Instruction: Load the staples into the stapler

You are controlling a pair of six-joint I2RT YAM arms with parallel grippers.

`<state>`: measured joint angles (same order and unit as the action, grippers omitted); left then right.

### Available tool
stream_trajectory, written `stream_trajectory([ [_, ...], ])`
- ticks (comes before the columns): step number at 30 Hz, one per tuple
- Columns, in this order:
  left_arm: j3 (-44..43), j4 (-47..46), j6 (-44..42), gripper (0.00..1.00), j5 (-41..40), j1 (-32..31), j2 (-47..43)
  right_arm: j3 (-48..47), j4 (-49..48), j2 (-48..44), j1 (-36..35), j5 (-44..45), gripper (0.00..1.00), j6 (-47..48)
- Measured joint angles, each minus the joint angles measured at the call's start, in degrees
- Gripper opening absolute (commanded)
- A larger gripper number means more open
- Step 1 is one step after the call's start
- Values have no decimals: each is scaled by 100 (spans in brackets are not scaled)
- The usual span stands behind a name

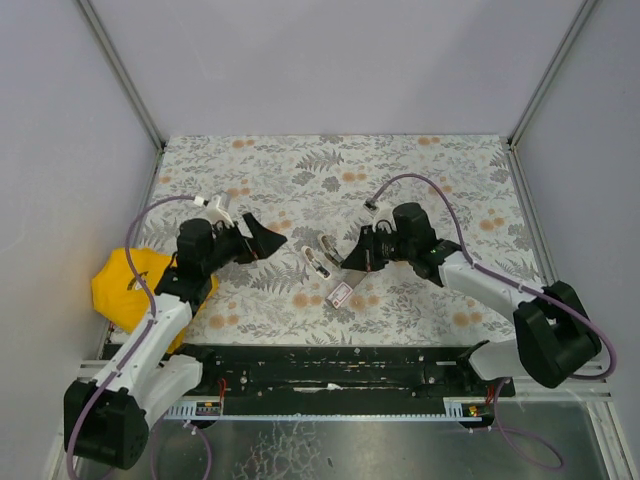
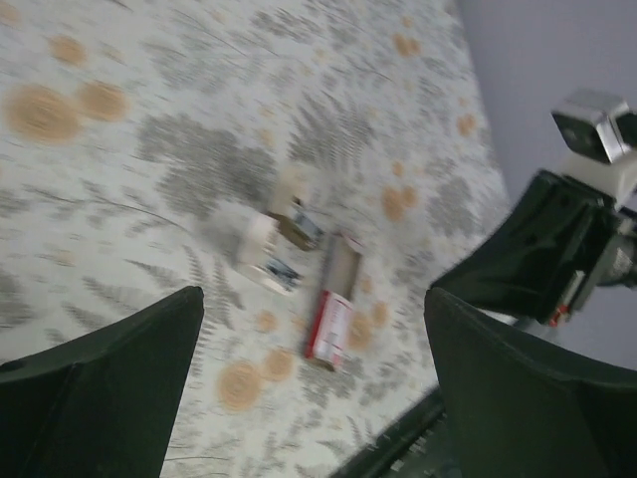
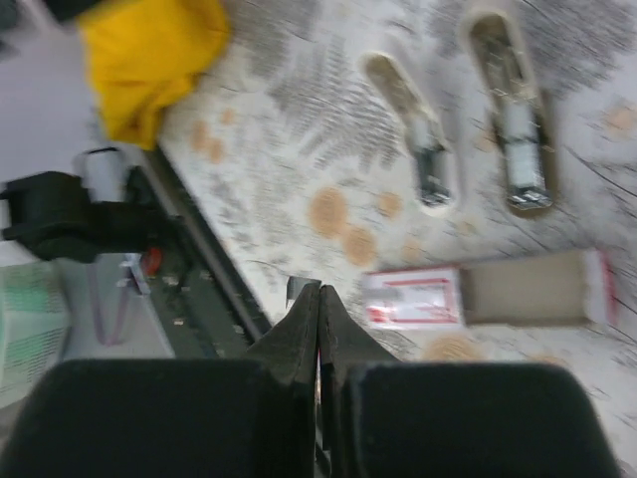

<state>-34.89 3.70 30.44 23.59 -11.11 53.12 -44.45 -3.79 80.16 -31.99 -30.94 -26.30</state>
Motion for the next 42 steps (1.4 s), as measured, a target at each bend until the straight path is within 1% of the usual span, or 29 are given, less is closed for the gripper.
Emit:
stream_trajectory([
  [2, 417, -490, 459, 91, 197, -282, -245, 160, -457, -238, 0, -382, 0, -365],
  [5, 844, -1130, 1029, 93, 358, -815, -546, 363, -1425, -511, 0, -962, 0, -1078],
  [10, 925, -2065, 1742, 90, 599, -1432, -601, 632, -2900, -581, 0, -1532, 0, -2155],
  [12, 916, -2269, 1849, 93, 625, -1567, -553, 699, -3182, -588, 0, -1578, 0, -2382],
  [14, 879, -2164, 1810, 94, 442, -1635, -570, 699, -3034, -632, -9, -1460, 0, -2297],
  [17, 702, -1644, 1576, 91, -81, -1657, -573, 682, -2391, -750, -57, -1025, 0, -1838],
  [18, 577, -1392, 1460, 90, -262, -1657, -483, 673, -2146, -769, -76, -872, 2, -1652],
  [21, 389, -931, 1241, 89, -643, -1663, -127, 664, -1495, -769, -129, -444, 14, -1204],
  [23, 400, -667, 1154, 86, -861, -1698, 76, 658, -1106, -765, -146, -116, 27, -938],
  [25, 424, -455, 1106, 82, -1084, -1725, 295, 640, -809, -752, -151, 162, 37, -748],
  [28, 424, -205, 1080, 80, -1366, -1740, 651, 590, -472, -717, -166, 501, 47, -470],
  [30, 424, -94, 1080, 80, -1506, -1740, 763, 463, -186, -660, -247, 820, 50, -269],
  [33, 262, 264, 984, 79, -1779, -1740, 815, -11, 348, -431, -638, 1541, 51, 15],
  [36, -343, 699, 678, 70, -2124, -1735, 1073, -527, 636, -133, -1058, 2124, 52, 131],
  [38, -793, 837, 466, 65, -2312, -1735, 1375, -715, 662, -24, -1217, 2409, 52, 127],
  [40, -1086, 879, 297, 63, -2492, -1735, 1668, -769, 702, 7, -1266, 2636, 53, 105],
  [42, -1209, 896, 155, 57, -2640, -1735, 1958, -778, 778, 17, -1263, 2865, 53, 85],
])
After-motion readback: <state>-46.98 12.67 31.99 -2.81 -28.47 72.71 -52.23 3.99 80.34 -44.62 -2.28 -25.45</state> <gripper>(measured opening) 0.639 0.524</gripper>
